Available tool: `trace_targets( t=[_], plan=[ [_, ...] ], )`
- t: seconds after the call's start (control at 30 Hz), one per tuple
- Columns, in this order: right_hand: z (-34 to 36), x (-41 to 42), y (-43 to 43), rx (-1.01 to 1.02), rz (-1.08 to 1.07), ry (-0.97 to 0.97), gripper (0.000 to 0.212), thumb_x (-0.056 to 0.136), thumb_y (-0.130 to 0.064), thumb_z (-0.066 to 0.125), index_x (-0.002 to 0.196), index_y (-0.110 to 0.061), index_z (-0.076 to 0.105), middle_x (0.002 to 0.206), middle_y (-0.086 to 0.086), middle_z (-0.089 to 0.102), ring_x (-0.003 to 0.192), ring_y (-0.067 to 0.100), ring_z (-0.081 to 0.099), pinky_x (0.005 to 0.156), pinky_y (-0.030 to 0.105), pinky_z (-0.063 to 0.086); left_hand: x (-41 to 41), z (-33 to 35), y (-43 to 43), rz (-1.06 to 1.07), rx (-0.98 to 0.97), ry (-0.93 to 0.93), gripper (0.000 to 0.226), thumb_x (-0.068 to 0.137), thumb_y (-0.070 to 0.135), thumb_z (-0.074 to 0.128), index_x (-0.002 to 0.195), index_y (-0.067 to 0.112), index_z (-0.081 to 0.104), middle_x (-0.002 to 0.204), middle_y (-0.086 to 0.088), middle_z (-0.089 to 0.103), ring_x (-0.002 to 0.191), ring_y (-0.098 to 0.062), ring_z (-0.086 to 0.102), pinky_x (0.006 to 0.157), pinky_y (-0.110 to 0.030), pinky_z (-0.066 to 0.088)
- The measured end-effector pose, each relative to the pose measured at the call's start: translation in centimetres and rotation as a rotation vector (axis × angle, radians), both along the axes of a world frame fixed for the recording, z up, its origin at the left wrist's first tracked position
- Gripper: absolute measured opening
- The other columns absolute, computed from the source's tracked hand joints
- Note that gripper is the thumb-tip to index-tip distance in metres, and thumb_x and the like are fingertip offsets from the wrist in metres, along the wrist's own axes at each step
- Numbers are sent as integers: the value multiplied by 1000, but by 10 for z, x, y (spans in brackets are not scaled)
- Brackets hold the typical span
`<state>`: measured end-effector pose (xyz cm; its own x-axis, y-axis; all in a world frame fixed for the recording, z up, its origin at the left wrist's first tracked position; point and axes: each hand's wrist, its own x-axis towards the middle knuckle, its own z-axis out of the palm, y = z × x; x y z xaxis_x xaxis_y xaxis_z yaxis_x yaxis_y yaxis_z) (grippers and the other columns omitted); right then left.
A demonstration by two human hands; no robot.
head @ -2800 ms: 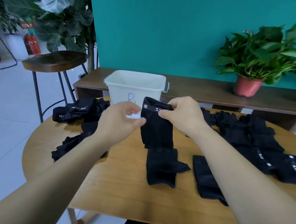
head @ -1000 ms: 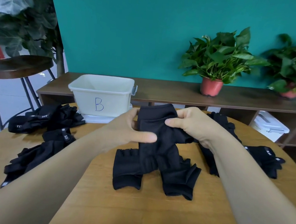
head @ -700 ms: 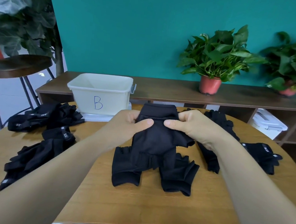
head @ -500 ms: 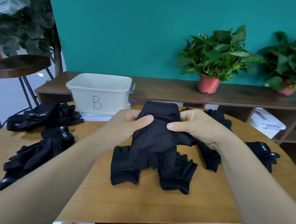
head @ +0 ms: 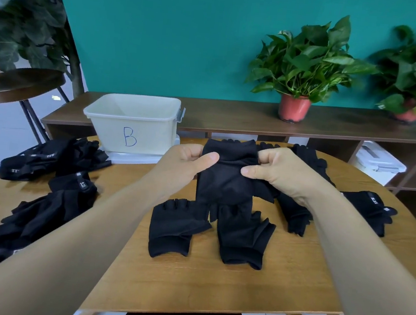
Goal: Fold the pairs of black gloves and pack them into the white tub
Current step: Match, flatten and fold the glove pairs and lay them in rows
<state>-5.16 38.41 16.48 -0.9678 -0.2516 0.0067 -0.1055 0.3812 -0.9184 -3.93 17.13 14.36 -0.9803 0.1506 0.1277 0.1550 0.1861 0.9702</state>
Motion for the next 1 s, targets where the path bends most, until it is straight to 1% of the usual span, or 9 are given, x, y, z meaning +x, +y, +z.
trace_targets(
  t=[0.17,0.33,0.47,0.57,0.63,0.7,0.8,0.87,1.0],
  plan=[
    [-19,-29,12,29,-32,-8,10,88,-2,69,83,-10,73,81,5,74,76,15,71,71,25,59,-35,-16,13,4,-45,-40,17,98,23,61,103,12,74,100,-2,77,101,-21,71,100,-43,53],
    [-48,-63,25,76,-83,-47,6,89,-9,69,92,-9,74,89,9,76,88,24,73,89,44,57,-69,-34,28,-24,-136,-39,18,99,24,61,102,13,74,99,-4,76,94,-19,71,90,-32,57],
    [-67,-85,32,90,-107,-50,12,91,-10,68,87,-21,73,91,3,76,90,21,72,91,45,55,-95,-51,35,-49,-178,-40,19,98,26,61,100,11,73,99,-10,76,90,-19,72,76,-23,57],
    [-79,-100,37,164,-130,-37,11,91,-17,69,84,-9,69,83,13,74,82,30,71,84,46,57,-111,-60,38,-55,-210,-30,55,87,52,67,102,-1,67,99,-26,69,83,-27,65,88,-45,54],
    [-84,-104,38,222,-163,-16,27,91,-20,69,73,-3,58,66,13,64,64,29,62,71,38,54,-122,-72,36,-72,-232,-24,83,71,76,67,96,-3,63,87,-12,63,84,-18,53,81,-45,50],
    [-89,-107,39,272,-167,19,32,90,-24,69,78,3,57,72,19,64,69,36,61,73,44,56,-129,-81,36,-74,-244,-27,84,67,84,62,91,3,63,91,0,54,85,-16,51,81,-39,43],
    [-96,-103,42,341,-151,59,35,88,-35,68,95,0,64,96,18,70,91,36,67,83,54,55,-119,-77,39,-96,-255,-20,51,89,52,66,105,4,69,97,-7,72,90,-23,68,92,-35,53],
    [-101,-97,45,381,-142,76,30,88,-35,67,97,-7,67,99,13,71,98,32,66,86,54,54,-111,-82,39,-110,-242,-12,24,98,24,62,115,9,70,109,0,75,103,-11,70,94,-26,54],
    [-111,-80,47,401,-99,87,24,88,-33,67,96,-11,68,98,11,72,98,30,66,87,52,54,-91,-88,36,-132,-239,12,20,97,15,62,115,10,71,110,5,75,103,-3,69,87,-14,51]
  ],
)
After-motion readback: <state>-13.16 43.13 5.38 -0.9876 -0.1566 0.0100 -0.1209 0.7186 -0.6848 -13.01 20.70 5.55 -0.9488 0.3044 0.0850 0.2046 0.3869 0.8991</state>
